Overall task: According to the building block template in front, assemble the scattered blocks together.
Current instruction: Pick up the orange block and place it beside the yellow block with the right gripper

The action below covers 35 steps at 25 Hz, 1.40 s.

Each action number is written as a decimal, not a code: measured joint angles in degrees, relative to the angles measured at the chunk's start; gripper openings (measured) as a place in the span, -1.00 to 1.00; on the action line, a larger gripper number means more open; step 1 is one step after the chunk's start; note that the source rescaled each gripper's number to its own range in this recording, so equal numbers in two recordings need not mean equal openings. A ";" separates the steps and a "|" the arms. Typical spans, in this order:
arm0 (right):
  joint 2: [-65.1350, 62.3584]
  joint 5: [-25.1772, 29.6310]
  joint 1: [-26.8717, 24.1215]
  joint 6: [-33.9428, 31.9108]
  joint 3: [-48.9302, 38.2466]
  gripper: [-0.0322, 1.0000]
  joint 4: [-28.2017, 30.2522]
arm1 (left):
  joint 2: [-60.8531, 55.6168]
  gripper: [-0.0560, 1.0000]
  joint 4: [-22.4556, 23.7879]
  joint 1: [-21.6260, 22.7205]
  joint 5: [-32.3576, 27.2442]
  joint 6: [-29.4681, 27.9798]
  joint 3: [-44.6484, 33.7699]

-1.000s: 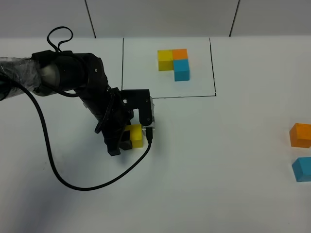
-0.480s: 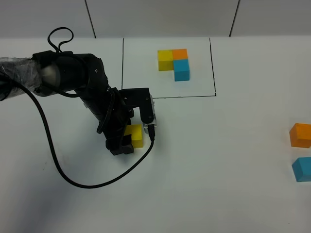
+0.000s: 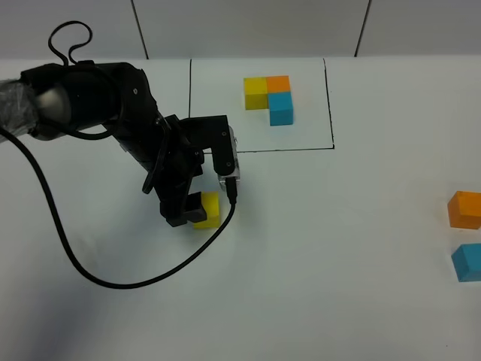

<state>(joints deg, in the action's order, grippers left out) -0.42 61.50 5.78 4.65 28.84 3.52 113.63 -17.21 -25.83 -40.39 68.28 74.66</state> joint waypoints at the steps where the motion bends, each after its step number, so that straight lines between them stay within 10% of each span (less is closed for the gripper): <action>1: 0.00 0.00 0.00 0.00 0.00 -0.94 0.00 | -0.77 0.86 0.05 -0.10 -0.23 -0.07 0.00; 7: 0.00 0.00 0.00 0.00 0.00 -0.94 0.00 | -5.55 0.74 0.11 -1.14 -1.47 -0.24 0.00; 15: 0.00 0.00 0.00 0.00 0.00 -0.94 0.00 | -7.34 -0.66 0.25 -1.14 -5.02 -0.24 0.00; 19: 0.00 -0.05 0.00 0.00 0.00 -0.94 0.00 | -7.38 -0.86 -0.89 -1.14 -5.05 -3.62 0.00; 35: 0.00 -0.05 0.00 0.02 0.00 -0.94 0.00 | -7.38 -0.89 -1.39 -1.19 3.96 -58.06 0.00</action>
<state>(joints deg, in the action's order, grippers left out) -0.42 61.45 5.78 4.67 28.84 3.52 106.25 -18.60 -27.02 -36.43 10.22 74.66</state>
